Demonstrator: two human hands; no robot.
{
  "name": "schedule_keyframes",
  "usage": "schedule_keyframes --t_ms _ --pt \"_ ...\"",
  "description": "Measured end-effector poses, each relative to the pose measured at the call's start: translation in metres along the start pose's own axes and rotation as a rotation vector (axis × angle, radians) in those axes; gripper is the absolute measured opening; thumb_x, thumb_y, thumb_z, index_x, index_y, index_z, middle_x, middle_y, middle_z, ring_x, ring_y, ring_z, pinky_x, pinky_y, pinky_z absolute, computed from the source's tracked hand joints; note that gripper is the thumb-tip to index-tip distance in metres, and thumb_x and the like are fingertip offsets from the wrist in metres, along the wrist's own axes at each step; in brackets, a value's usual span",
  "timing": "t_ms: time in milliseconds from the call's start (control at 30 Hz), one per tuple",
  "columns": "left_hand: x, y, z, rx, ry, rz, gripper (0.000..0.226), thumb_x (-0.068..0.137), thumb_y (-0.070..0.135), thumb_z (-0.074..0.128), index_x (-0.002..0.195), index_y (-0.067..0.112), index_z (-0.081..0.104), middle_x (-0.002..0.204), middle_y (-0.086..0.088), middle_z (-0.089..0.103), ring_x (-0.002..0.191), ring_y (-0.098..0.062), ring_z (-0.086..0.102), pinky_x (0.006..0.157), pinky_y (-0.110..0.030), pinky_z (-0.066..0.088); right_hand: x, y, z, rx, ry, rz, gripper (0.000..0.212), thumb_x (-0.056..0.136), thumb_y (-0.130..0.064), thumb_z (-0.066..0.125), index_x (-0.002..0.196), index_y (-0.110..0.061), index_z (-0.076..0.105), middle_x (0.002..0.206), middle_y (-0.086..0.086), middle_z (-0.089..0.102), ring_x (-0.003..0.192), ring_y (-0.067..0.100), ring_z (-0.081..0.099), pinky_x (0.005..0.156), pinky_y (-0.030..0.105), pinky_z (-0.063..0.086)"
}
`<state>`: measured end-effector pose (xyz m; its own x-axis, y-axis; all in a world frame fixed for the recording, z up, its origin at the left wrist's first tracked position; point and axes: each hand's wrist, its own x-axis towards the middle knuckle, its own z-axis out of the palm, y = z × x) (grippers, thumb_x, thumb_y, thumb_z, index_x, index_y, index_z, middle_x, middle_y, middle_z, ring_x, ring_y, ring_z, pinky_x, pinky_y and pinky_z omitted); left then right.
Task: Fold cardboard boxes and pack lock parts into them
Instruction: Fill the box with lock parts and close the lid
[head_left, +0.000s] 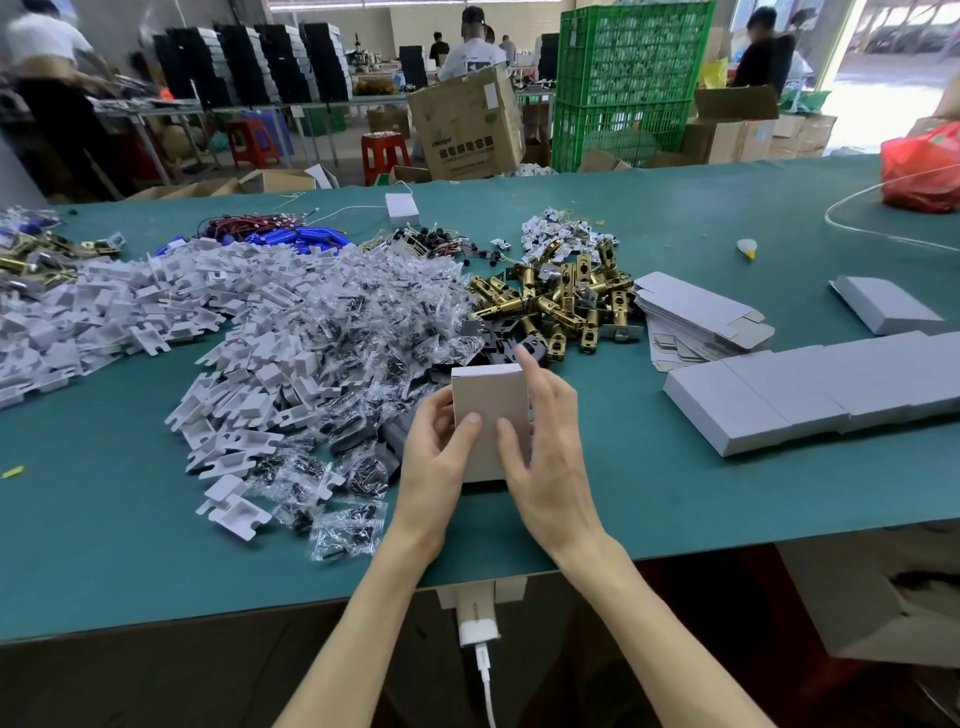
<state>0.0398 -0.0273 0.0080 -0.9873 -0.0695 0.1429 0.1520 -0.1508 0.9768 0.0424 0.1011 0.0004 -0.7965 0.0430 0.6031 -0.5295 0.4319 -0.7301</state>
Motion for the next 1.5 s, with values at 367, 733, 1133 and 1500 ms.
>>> schedule_keyframes --t_ms 367,733,1133,1500 --pt "0.003 -0.004 -0.002 -0.086 -0.047 -0.034 0.029 0.106 0.013 0.057 0.128 0.024 0.071 0.121 0.0 0.077 0.113 -0.017 0.073 0.083 -0.025 0.06 0.002 -0.004 0.001 -0.37 -0.189 0.064 0.096 0.094 -0.069 0.047 0.164 -0.019 0.004 0.168 0.013 -0.007 0.156 0.027 0.005 0.121 0.036 0.024" --pt "-0.001 -0.005 0.001 0.076 -0.136 -0.057 0.039 0.104 -0.011 0.039 0.107 0.003 0.076 0.103 -0.011 0.079 0.09 -0.031 0.077 0.075 -0.033 0.064 0.008 0.016 -0.057 -0.574 -0.073 0.235 0.07 0.096 -0.028 0.067 0.159 -0.023 0.035 0.168 0.012 0.015 0.153 0.031 0.022 0.121 0.047 0.031" --pt "0.003 -0.014 0.0 0.119 -0.161 -0.057 0.04 0.102 -0.012 0.039 0.099 0.004 0.076 0.097 -0.014 0.078 0.08 -0.026 0.075 0.074 -0.029 0.061 0.026 -0.005 -0.033 -0.152 -0.314 0.266 0.06 0.105 -0.022 0.056 0.16 -0.017 0.032 0.163 -0.011 0.029 0.138 -0.003 0.039 0.119 0.018 0.021" --pt "0.001 -0.012 0.0 0.15 -0.143 -0.063 0.038 0.103 -0.011 0.039 0.099 0.002 0.075 0.094 -0.012 0.078 0.078 -0.022 0.075 0.076 -0.029 0.062 0.044 0.032 -0.067 -0.189 -0.19 0.479 0.058 0.108 -0.036 0.047 0.159 -0.011 0.033 0.131 0.002 0.056 0.122 0.018 0.05 0.109 0.029 0.032"
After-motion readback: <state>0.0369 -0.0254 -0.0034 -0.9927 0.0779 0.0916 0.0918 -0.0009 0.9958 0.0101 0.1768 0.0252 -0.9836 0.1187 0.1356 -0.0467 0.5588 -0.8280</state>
